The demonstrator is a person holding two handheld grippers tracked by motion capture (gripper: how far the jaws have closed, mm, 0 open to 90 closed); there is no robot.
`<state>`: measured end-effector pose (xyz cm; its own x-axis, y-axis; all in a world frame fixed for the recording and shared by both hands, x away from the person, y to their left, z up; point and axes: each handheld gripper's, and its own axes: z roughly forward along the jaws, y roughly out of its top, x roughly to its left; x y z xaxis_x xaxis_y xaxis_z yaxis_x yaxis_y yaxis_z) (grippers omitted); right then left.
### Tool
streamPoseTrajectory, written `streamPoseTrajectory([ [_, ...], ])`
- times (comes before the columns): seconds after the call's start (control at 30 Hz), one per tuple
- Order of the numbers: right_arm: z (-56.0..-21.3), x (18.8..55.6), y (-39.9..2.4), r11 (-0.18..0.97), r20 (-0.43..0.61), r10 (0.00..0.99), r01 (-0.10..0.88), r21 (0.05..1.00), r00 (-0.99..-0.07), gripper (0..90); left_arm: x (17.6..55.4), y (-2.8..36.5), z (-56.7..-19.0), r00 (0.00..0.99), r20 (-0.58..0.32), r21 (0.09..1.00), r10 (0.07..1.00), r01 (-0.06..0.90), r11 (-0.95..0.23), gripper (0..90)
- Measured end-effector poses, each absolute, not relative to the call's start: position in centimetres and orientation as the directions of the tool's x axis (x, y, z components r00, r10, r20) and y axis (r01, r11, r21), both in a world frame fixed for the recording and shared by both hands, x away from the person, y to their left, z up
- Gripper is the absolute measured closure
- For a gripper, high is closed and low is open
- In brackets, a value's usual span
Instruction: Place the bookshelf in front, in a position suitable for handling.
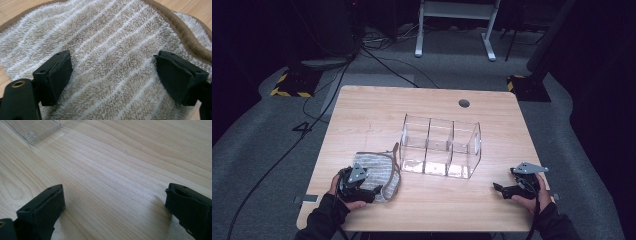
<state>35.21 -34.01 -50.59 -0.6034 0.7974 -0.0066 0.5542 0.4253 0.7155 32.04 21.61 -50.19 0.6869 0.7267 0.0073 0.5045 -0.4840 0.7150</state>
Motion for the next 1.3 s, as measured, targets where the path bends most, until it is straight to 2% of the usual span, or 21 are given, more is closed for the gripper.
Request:
streamPoseTrajectory([
  [0.27,-50.6,35.3,-34.1,0.426,-0.007,0.797,0.554,0.715,-0.604,3.0,32.1,21.7,-50.2,0.686,-0.003,0.715,0.727,0.51,-0.479,14.8],
  [0.4,-50.5,35.3,-34.2,0.421,-0.007,0.8,0.552,0.719,-0.6,8.2,32.1,21.7,-50.2,0.69,-0.009,0.716,0.724,0.51,-0.477,14.8],
  [0.53,-50.2,35.0,-34.2,0.439,-0.011,0.782,0.539,0.719,-0.623,19.0,32.1,21.7,-50.2,0.693,-0.015,0.716,0.721,0.511,-0.476,14.7],
  [0.73,-49.8,35.0,-34.1,0.433,-0.011,0.784,0.535,0.725,-0.62,19.7,32.1,21.7,-50.2,0.694,-0.015,0.715,0.719,0.511,-0.478,14.7],
  [0.9,-48.7,34.9,-33.4,0.455,-0.036,0.756,0.486,0.746,-0.654,25.1,32.2,21.8,-50.2,0.699,-0.004,0.717,0.715,0.5,-0.485,14.6],
  [1.3,-44.2,35.0,-29.7,0.455,-0.086,0.668,0.314,0.833,-0.739,24.3,32.0,21.7,-50.3,0.691,-0.008,0.721,0.723,0.504,-0.475,14.8],
])
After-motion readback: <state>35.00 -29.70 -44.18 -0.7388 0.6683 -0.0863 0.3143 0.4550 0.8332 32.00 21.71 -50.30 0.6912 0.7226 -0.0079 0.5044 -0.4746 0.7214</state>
